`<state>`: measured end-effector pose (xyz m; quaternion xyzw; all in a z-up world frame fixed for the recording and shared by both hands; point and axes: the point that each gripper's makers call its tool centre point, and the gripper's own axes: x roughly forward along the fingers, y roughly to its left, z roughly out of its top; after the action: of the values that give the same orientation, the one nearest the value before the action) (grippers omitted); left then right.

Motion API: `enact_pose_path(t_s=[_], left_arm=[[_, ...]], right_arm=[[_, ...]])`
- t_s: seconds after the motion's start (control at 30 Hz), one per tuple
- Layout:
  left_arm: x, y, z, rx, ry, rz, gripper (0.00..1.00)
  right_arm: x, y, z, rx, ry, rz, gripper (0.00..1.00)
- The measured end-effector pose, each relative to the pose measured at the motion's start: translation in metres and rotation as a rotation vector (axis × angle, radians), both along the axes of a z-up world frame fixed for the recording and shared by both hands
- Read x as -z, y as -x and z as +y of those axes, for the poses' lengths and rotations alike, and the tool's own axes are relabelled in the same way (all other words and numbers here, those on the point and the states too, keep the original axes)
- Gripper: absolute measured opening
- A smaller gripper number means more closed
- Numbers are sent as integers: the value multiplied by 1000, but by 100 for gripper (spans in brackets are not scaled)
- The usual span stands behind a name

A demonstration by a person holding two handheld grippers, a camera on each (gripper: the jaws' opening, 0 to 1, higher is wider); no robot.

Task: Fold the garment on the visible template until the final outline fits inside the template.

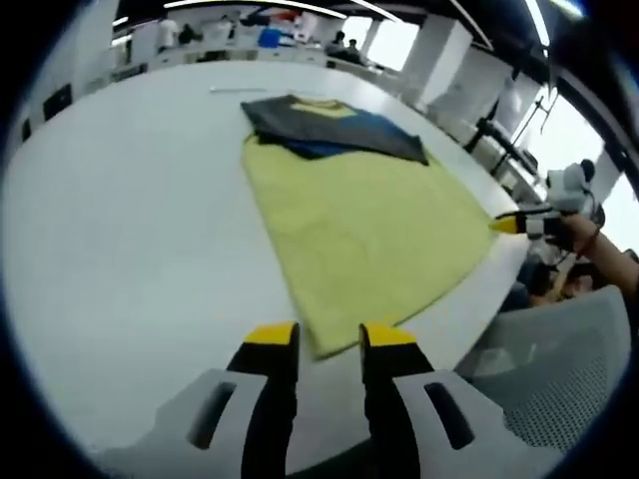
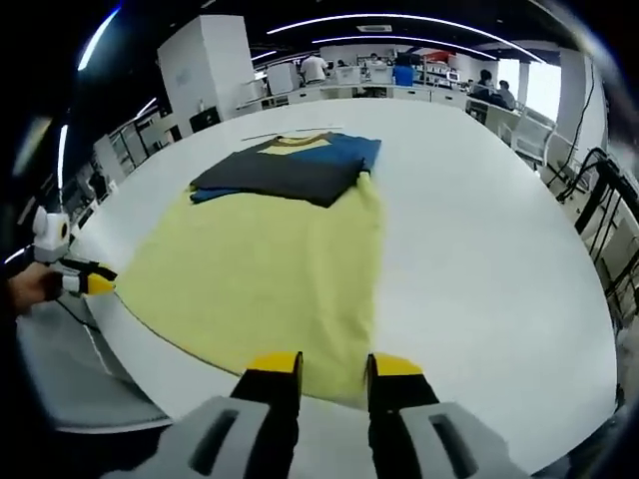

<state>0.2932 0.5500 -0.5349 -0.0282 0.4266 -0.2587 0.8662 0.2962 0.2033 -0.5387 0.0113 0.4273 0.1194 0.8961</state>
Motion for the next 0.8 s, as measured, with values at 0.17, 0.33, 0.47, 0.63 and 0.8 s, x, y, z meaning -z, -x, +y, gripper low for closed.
enact_pose_path(t_s=[0.17,0.33,0.47,0.63,0.8], left_arm=[[2,3,-1,-6,-21,-1,14],[6,6,3,-72,-16,57,2],[5,5,4,-97,-8,66,1],[5,7,4,-89,-16,68,0],[-5,7,6,-57,-9,42,0]], right_arm=[[2,-2,-4,8,15,-7,15],[2,-2,-2,-7,41,-2,8],[2,0,0,-24,65,15,1],[2,0,-1,-23,73,16,0],[-1,5,0,-40,67,16,0]])
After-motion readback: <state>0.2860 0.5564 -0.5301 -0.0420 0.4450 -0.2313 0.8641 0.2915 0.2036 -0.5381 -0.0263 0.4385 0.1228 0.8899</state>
